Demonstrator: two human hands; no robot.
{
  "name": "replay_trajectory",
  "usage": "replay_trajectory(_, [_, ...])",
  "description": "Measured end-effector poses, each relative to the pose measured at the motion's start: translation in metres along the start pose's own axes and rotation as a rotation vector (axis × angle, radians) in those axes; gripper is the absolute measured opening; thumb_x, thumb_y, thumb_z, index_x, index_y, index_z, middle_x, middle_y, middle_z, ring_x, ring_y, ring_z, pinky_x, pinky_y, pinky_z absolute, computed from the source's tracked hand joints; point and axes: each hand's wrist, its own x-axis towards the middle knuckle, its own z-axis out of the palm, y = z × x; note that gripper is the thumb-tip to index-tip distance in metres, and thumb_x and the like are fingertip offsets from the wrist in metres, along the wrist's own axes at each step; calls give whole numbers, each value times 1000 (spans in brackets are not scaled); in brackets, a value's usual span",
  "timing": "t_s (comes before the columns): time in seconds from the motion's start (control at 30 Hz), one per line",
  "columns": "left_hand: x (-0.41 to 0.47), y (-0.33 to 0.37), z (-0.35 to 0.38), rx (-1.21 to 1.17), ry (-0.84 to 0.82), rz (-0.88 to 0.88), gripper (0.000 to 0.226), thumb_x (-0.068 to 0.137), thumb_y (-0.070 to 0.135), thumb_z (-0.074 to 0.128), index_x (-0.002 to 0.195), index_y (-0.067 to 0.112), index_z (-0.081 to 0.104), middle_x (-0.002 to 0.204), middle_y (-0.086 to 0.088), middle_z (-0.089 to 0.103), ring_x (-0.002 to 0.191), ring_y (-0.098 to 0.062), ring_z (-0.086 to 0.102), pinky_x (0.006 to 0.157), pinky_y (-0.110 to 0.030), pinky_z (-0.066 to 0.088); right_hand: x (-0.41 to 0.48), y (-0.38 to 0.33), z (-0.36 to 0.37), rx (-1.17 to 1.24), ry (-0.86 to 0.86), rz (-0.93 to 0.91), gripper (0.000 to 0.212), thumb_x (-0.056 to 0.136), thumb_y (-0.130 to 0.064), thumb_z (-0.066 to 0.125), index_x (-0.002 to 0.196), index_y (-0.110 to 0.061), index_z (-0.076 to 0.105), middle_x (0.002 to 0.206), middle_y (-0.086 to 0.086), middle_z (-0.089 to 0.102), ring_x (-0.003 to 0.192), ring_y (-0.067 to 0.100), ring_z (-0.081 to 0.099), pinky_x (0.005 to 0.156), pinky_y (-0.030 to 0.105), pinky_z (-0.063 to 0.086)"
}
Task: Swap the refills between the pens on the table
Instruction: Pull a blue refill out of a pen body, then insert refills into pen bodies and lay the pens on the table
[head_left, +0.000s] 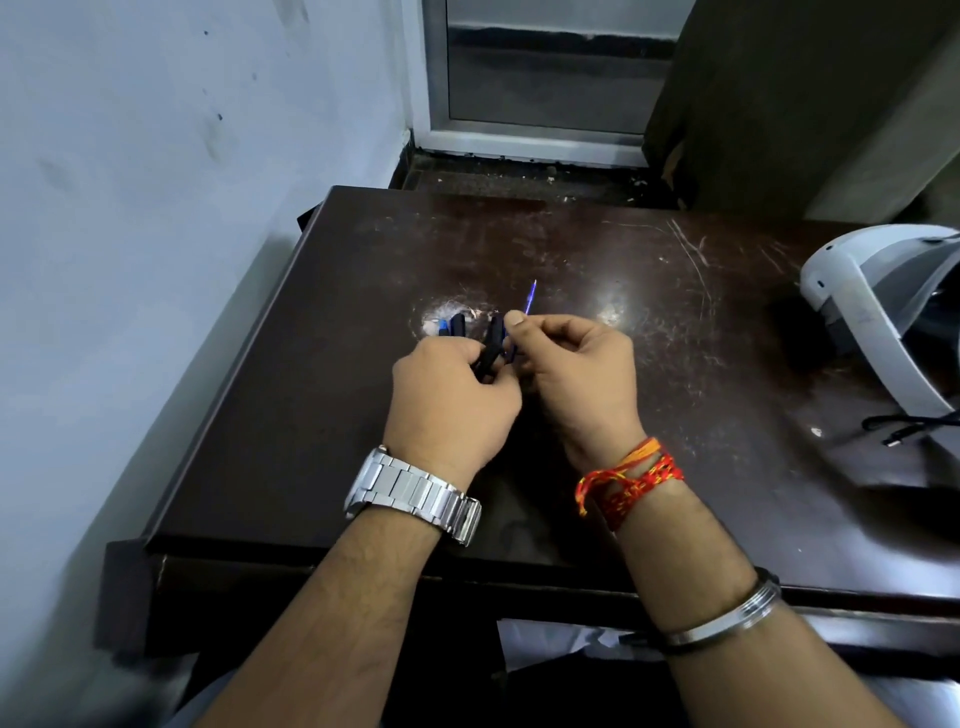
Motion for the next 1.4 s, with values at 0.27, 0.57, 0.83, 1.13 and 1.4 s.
replay_trajectory(0.27, [9,-15,-6,191,-80,-161,13,73,24,70,67,12,68,62,-5,66,64,-25,66,48,-23,45,4,5,1,-119,95,7,20,76,-42,70,79,-23,72,79,4,77,58,10,63,61,30,50])
replay_trajectory(0.57, [15,-16,-3,182,-92,-181,24,74,33,73,68,12,64,65,-4,63,55,-18,59,39,-20,33,3,5,0,-152,98,-3,16,76,-41,70,78,-25,71,78,1,77,63,12,64,66,36,55])
replay_trajectory(0.83, [20,-19,-7,158,-5,-177,22,74,28,71,65,9,64,61,-5,61,59,-24,61,40,-21,33,1,1,0,-165,94,-23,13,79,-38,69,75,-25,72,76,2,76,61,10,63,63,35,55])
replay_trajectory(1.13, [17,-14,-5,94,16,-122,19,78,22,67,62,10,66,52,2,57,48,-8,52,37,-19,31,5,-4,-9,-159,134,-42,13,81,-34,69,72,-25,72,71,-5,76,55,5,60,58,32,50])
replay_trajectory(1.4, [16,-7,-2,-56,55,-170,30,86,15,52,56,10,48,50,1,45,47,-16,43,38,-21,27,12,-12,-30,-458,135,-41,12,80,-29,71,70,-22,73,64,-4,71,64,15,66,69,38,59])
